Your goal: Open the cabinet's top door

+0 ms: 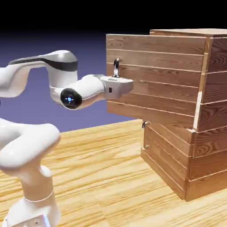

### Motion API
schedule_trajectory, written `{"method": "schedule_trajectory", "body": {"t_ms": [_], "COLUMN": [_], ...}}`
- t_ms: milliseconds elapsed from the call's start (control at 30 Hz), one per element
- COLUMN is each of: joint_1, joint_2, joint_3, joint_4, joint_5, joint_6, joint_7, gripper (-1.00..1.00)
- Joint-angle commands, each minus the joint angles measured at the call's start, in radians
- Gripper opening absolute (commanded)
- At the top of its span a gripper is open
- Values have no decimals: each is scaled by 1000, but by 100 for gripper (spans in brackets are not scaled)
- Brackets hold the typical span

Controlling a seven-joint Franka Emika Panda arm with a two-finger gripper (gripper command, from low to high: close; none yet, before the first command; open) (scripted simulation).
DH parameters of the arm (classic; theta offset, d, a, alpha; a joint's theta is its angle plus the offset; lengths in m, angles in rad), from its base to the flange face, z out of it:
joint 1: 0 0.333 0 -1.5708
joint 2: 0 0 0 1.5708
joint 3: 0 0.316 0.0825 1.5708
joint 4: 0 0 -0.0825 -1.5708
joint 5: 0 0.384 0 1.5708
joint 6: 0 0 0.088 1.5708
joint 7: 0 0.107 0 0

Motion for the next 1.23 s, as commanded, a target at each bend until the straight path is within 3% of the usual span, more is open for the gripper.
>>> {"method": "schedule_trajectory", "body": {"t_ms": [0, 500, 1167, 1200], "joint_1": [-10, -84, 15, 15], "joint_2": [19, 523, 1202, 1202], "joint_3": [-36, -462, -673, -673], "joint_4": [1, 230, 842, 842], "joint_5": [-37, -592, -991, -991], "joint_6": [-35, -513, -997, -997], "joint_7": [-16, -314, -633, -633], "gripper": [-100, -100, -100, 100]}}
